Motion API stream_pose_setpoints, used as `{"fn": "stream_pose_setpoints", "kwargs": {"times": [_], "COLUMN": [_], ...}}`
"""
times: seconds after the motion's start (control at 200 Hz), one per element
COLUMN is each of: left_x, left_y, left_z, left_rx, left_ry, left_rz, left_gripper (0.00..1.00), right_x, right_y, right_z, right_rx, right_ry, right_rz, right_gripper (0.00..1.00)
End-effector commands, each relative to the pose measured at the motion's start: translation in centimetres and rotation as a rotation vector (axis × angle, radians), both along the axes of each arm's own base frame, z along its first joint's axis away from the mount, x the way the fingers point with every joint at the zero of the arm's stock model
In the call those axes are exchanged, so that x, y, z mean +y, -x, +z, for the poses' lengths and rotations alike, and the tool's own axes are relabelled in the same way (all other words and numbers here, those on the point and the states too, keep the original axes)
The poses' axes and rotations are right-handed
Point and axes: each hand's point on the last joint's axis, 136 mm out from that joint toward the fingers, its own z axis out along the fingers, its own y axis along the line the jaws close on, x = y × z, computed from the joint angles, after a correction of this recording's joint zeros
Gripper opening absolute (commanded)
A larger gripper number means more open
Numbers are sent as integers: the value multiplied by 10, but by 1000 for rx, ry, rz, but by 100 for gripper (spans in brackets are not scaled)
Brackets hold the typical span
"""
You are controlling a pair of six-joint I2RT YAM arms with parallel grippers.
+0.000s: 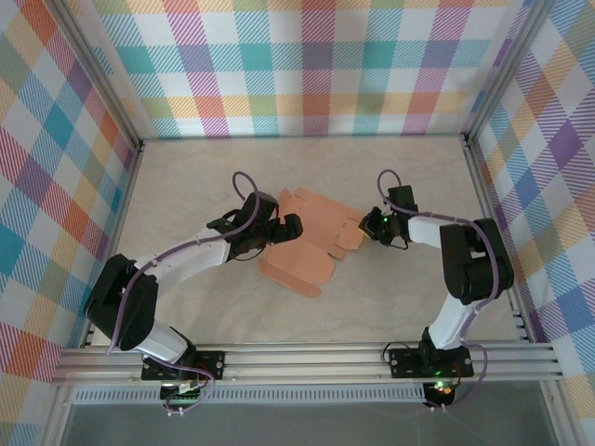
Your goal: Fold the paper box
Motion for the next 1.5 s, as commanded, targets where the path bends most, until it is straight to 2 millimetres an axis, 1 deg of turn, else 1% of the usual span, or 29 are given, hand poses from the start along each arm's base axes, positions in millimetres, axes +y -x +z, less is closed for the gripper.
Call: {"fn": "stream_pose_setpoints", "kwargs": {"times": [0.0,0.08,0.15,0.305,0.415,0.505,0.53,0.57,0.61,0.645,0.73,0.77,0.845,0.885,0.95,0.96,0.99,1.035,1.075,1.19,1.23,1.275,1.37,1.495], "left_x": [-18,-24,-28,-41,-48,-56,-59,-63,-66,-70,-78,-83,-90,-93,-96,-98,-96,-98,-99,-100,-99,-96,-89,-80], "left_y": [-13,-16,-18,-23,-30,-35,-36,-38,-41,-43,-47,-49,-53,-55,-59,-60,-56,-58,-60,-65,-66,-64,-60,-56], "left_z": [23,26,26,23,20,15,13,11,6,3,-7,-11,-18,-23,-32,-32,-42,-46,-51,-68,-75,-84,-102,-118], "left_rx": [-32,-32,-35,-43,-39,-23,-18,-11,0,9,44,63,102,128,174,174,217,234,243,270,285,303,346,394], "left_ry": [39,42,51,71,87,106,113,121,127,130,130,132,137,140,130,131,109,105,99,68,57,36,17,10], "left_rz": [-17,-36,-44,-83,-81,-83,-84,-87,-88,-93,-106,-113,-114,-100,-73,-72,-64,-56,-49,-37,-33,-27,-11,0], "left_gripper": [100,100,100,100,100,100,100,100,100,100,99,97,89,86,76,74,69,58,50,38,35,29,25,24], "right_x": [-21,-31,-36,-36,-39,-35,-33,-32,-33,-34,-42,-45,-54,-60,-74,-74,-78,-79,-78,-64,-59,-58,-53,-45], "right_y": [-5,0,3,5,10,13,12,12,12,13,19,23,29,31,32,32,31,28,25,14,11,5,-6,-18], "right_z": [16,18,18,21,18,19,20,22,24,25,30,33,40,43,48,49,51,57,60,66,65,63,52,45], "right_rx": [-73,-93,-97,-124,-124,-138,-144,-148,-166,-181,-207,-209,-219,-223,-232,-235,-252,-277,-294,-322,-317,-297,-252,-239], "right_ry": [-4,-23,-62,-179,-208,-222,-220,-213,-196,-171,-82,-20,95,150,213,219,238,248,243,171,150,144,115,44], "right_rz": [-171,-262,-329,-445,-533,-566,-557,-543,-528,-510,-446,-397,-311,-275,-251,-248,-229,-186,-148,-13,29,52,102,155], "right_gripper": [5,3,2,2,1,1,2,6,14,28,54,65,81,85,92,92,92,93,92,93,94,95,98,97]}}
